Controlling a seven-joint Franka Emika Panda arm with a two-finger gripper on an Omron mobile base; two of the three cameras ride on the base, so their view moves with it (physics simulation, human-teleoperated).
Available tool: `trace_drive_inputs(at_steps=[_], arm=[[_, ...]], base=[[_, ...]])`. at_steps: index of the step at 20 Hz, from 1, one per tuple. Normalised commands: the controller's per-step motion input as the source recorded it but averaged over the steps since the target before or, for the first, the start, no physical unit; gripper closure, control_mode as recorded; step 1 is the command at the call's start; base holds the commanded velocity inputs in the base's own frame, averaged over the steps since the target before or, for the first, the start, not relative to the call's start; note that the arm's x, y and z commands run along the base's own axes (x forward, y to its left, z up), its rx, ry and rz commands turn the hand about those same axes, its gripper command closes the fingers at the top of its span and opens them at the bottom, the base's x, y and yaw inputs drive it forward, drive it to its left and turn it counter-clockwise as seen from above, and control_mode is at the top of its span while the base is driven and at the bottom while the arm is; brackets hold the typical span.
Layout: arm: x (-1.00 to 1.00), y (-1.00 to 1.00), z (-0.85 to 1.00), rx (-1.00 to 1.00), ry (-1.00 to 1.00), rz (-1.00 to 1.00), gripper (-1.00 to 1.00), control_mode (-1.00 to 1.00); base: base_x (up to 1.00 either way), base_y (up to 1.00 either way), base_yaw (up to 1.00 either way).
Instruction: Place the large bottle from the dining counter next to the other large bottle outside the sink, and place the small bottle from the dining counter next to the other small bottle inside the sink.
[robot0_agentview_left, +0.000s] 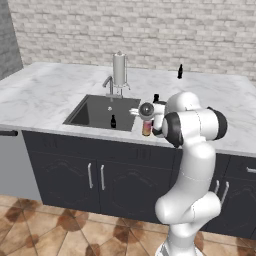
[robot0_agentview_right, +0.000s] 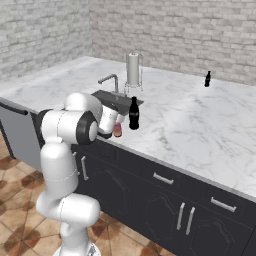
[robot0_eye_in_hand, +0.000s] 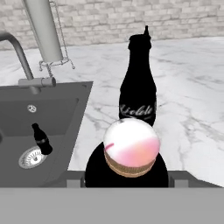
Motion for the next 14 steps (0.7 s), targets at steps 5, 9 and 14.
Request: trace_drive_inputs(at_steps=[5, 9, 14], arm=[[0.07, 0.0, -0.21, 0.0, 0.0, -0.04, 1.0, -1.0], [0.0, 0.06, -0.26, 0.0, 0.0, -0.03, -1.0, -1.0], [0.01, 0.01, -0.17, 0.0, -0.01, -0.03, -1.0, -1.0]], base=[[0.0, 0.0, 0.0], [0.0, 0.0, 0.0], [0.0, 0.0, 0.0]])
